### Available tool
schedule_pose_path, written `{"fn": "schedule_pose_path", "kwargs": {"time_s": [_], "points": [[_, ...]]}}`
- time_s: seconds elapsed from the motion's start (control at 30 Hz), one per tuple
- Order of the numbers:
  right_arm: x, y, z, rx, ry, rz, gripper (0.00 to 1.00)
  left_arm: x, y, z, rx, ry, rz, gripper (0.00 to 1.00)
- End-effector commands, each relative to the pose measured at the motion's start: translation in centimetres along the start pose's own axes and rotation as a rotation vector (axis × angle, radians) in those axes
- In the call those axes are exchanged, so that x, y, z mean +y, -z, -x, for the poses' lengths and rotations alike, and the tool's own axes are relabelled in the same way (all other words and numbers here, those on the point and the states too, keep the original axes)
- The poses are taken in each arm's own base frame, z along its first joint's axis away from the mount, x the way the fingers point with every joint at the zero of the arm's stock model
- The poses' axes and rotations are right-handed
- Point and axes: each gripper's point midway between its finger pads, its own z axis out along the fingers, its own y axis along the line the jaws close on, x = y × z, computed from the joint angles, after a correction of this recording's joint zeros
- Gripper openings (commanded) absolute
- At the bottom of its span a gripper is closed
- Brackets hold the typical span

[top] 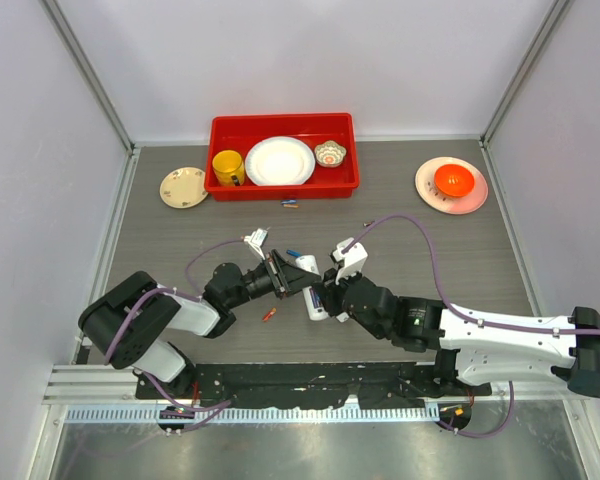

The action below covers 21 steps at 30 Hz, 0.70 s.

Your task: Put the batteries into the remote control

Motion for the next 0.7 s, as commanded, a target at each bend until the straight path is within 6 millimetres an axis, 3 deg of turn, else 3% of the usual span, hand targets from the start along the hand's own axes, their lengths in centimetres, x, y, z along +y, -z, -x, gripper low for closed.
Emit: {"fn": "schedule_pose_path", "kwargs": {"time_s": [0.0, 0.53, 0.67], "points": [[0.7, -0.1, -0.5, 0.019, -0.016, 0.022, 0.01, -7.9, 0.3, 1.6, -0.065, -0.137, -0.299, 0.0], [0.8, 0.8, -3.3, 0.134, -0.081, 0.041, 0.01, -9.2, 0.1, 2.4, -0.102, -0.166, -0.328, 0.0], [0.6, 0.9, -3.5, 0.145, -0.096, 0.031, 0.09, -9.4, 0.1, 2.4, -0.105, -0.173, -0.335, 0.0]]}}
